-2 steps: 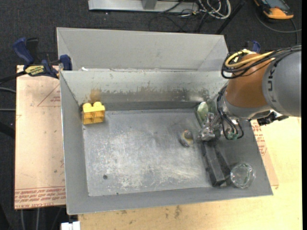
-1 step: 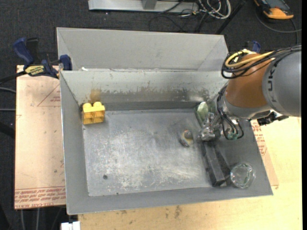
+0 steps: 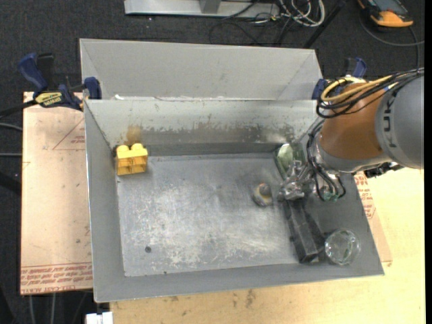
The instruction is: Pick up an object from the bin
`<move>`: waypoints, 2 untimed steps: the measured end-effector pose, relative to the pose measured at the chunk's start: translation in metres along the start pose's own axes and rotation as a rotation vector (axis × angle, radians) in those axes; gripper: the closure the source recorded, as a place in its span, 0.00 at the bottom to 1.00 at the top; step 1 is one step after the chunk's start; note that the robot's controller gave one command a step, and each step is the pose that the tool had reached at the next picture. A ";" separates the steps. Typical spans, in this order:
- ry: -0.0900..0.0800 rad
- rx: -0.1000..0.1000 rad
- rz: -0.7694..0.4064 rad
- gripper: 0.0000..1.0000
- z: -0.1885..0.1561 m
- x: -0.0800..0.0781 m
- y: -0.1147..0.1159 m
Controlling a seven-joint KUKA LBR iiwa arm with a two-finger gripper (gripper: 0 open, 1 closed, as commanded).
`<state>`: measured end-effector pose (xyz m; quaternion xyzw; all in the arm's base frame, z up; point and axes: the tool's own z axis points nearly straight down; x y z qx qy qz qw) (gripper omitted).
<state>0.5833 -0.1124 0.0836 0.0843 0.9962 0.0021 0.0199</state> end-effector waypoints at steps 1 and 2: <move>0.028 -0.003 0.132 0.00 -0.006 0.044 -0.024; 0.030 -0.003 0.131 0.00 -0.006 0.044 -0.024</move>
Offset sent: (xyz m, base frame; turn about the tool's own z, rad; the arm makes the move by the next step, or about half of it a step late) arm 0.0000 0.0000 0.0000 0.0000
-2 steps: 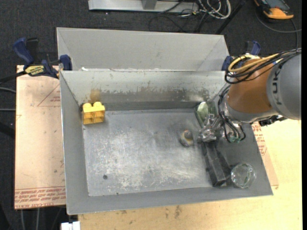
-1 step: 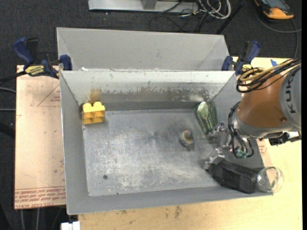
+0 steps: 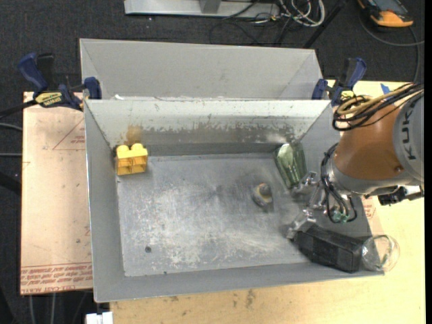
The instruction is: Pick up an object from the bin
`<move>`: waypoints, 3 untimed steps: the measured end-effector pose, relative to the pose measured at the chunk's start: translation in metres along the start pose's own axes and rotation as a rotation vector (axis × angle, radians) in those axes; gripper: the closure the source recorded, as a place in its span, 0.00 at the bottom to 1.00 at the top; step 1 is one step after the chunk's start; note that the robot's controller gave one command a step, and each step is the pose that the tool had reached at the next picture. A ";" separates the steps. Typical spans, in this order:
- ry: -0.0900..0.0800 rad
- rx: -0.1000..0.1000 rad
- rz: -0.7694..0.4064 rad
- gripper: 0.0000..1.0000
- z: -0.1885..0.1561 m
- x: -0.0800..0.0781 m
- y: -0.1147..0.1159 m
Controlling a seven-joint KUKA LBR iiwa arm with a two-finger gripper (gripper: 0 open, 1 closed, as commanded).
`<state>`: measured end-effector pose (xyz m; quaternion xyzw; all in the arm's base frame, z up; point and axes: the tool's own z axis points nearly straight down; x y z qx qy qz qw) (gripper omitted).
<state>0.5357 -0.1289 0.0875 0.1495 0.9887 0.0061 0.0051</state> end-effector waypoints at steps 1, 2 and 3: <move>0.008 0.012 -0.069 0.00 0.007 0.020 0.033; 0.010 0.012 0.056 0.00 0.012 -0.011 0.051; 0.002 0.016 -0.062 1.00 0.010 -0.042 0.113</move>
Offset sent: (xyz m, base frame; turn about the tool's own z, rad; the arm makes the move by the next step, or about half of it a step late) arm 0.0621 0.0425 -0.0167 0.2614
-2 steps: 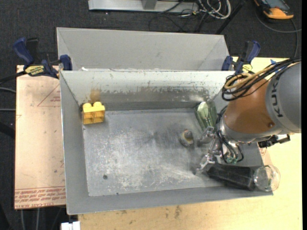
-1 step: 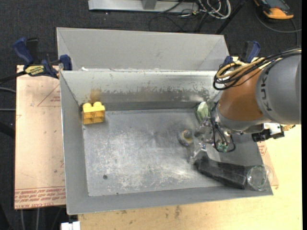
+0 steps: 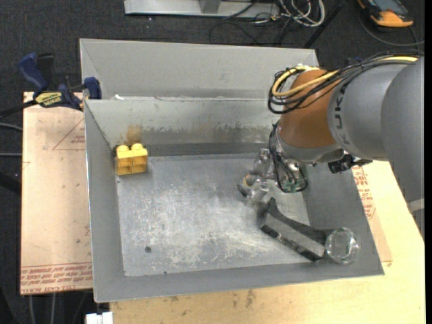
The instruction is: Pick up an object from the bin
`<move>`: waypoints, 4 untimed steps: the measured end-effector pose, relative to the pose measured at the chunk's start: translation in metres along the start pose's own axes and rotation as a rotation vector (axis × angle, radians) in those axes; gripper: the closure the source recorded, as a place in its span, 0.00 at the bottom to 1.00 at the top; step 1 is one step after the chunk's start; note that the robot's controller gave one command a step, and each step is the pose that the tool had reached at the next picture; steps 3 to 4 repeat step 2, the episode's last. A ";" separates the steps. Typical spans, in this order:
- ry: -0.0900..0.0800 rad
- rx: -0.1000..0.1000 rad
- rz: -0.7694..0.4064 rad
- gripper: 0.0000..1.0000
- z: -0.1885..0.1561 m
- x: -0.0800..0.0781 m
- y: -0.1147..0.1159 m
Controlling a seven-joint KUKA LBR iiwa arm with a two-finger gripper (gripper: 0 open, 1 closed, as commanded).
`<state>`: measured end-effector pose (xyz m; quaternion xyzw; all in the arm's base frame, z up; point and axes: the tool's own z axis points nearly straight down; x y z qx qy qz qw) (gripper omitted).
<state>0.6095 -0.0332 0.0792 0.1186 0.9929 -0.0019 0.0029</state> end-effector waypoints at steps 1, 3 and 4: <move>0.000 0.000 0.000 1.00 0.000 0.000 0.000; 0.002 -0.006 -0.054 1.00 0.001 -0.003 -0.002; 0.002 -0.006 -0.054 1.00 0.001 -0.003 -0.002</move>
Offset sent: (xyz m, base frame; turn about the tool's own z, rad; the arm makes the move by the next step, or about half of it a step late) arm 0.0076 -0.0220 -0.0092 -0.2028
